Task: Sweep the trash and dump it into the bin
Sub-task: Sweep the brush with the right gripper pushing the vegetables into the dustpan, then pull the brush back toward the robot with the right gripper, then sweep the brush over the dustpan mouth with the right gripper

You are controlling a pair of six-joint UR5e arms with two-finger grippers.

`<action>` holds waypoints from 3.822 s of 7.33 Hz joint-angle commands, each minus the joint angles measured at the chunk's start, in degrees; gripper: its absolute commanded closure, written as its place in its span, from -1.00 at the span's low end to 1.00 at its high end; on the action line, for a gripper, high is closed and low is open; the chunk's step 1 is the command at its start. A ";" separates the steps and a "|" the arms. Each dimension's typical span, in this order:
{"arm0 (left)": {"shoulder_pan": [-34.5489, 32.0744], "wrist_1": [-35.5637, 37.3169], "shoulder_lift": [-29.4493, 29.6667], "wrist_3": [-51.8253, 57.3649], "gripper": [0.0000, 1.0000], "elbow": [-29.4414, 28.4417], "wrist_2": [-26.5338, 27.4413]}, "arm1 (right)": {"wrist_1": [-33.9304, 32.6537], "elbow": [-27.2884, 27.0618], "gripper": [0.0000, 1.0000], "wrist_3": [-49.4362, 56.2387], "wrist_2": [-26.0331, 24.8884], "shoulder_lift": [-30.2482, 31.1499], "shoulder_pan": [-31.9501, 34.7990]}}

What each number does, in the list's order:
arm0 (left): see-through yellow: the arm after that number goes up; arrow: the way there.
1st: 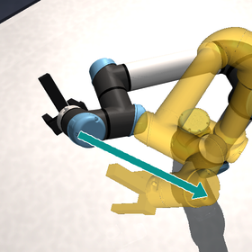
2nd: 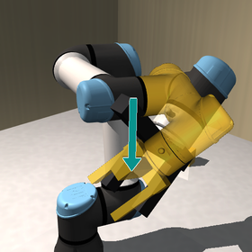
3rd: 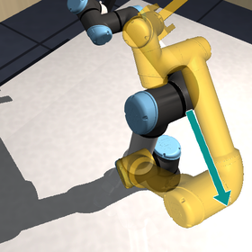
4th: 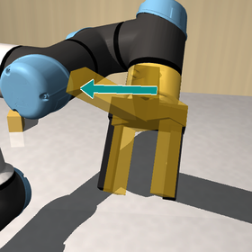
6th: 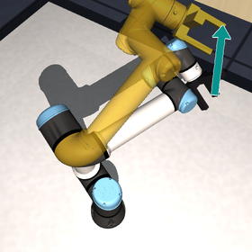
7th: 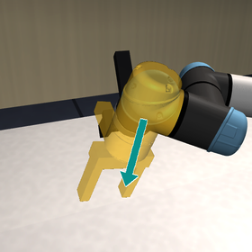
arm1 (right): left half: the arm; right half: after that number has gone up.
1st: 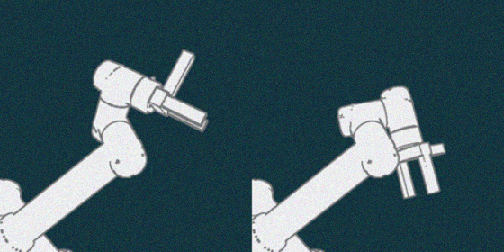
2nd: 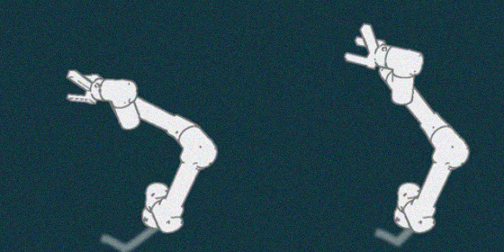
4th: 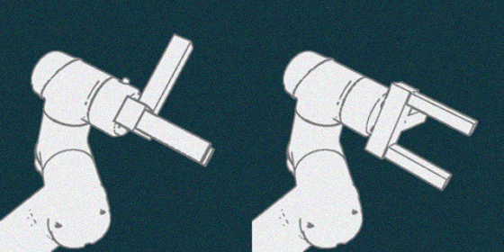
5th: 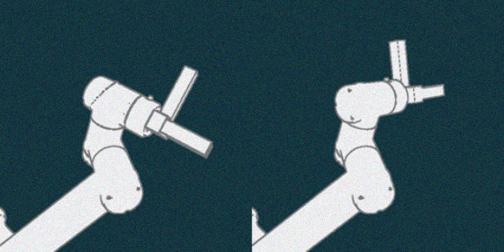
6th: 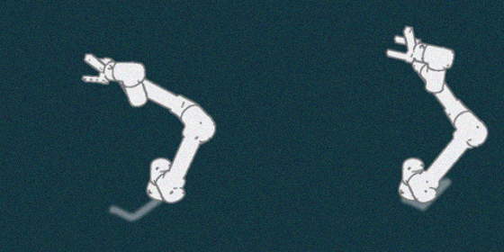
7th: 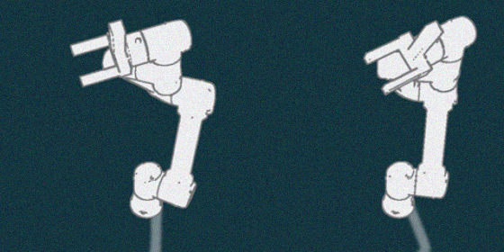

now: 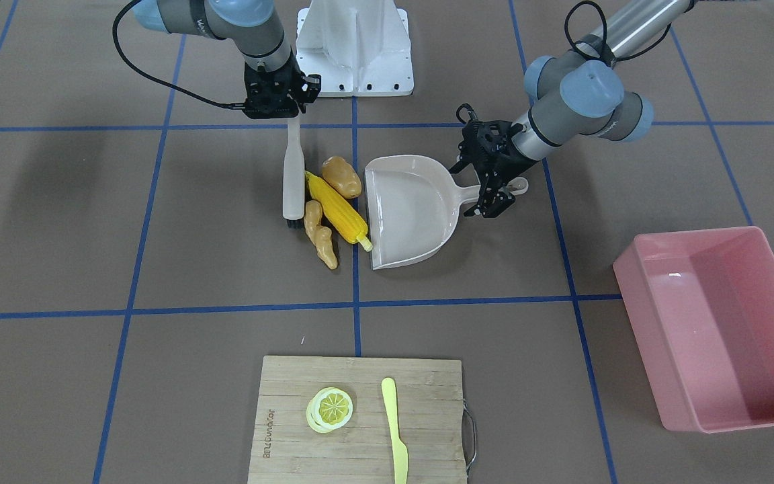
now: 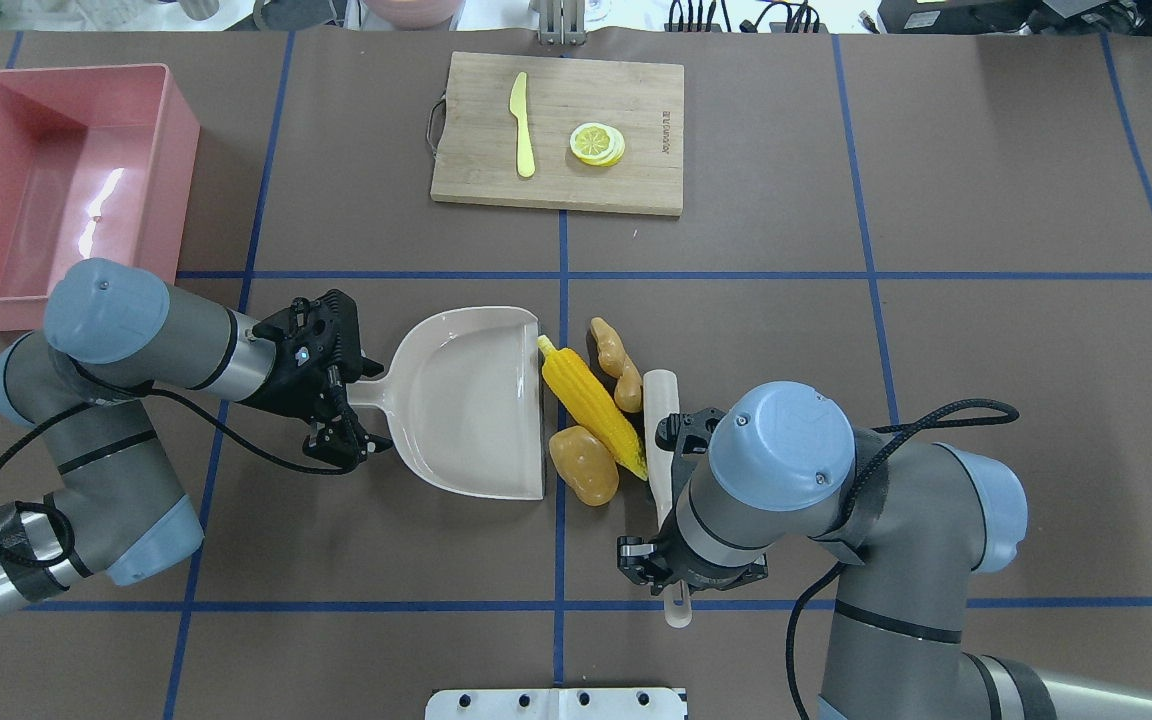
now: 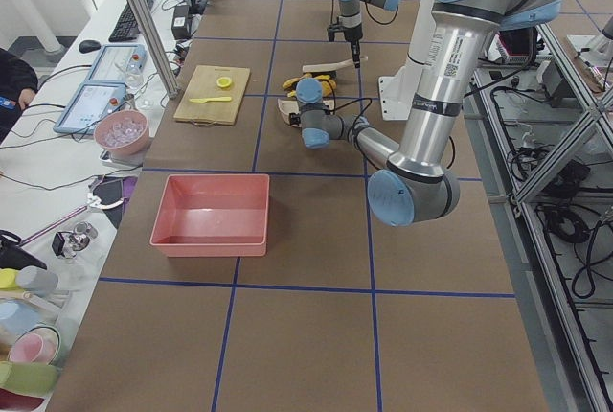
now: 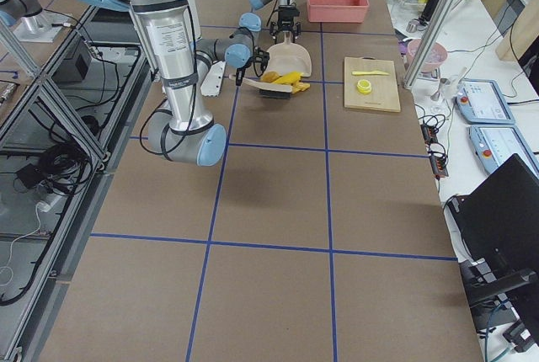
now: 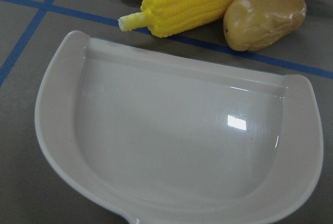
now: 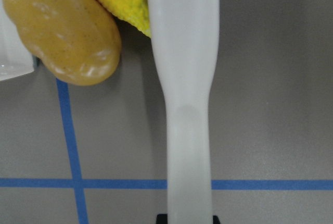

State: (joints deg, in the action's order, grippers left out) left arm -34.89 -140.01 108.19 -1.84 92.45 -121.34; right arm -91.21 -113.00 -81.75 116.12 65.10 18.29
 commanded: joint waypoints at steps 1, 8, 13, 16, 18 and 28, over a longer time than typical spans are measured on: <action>0.08 0.00 -0.09 0.00 -0.95 0.01 -0.04 | 0.06 1.36 1.00 -2.62 0.07 -2.67 -0.09; 0.08 0.09 0.00 0.00 -0.95 -0.16 0.05 | -0.81 4.89 1.00 -3.78 3.73 -7.27 2.88; 0.08 0.09 0.00 0.00 -0.95 -0.25 0.05 | -17.93 -7.74 1.00 -4.65 9.46 -6.74 4.39; 0.08 0.26 0.00 0.00 -0.95 -0.16 0.05 | -17.69 -7.59 1.00 -3.77 13.33 -6.91 0.53; 0.08 0.26 0.00 0.00 -0.95 -0.08 0.05 | -18.04 -7.15 1.00 -1.59 14.48 -6.48 0.43; 0.43 0.44 0.00 -0.09 -0.95 -0.34 0.05 | -17.16 10.30 1.00 4.40 22.22 -20.94 5.17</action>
State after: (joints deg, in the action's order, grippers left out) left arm -34.48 -139.57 108.19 -1.92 92.16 -121.29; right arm -108.61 -107.66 -77.38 137.58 48.48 22.15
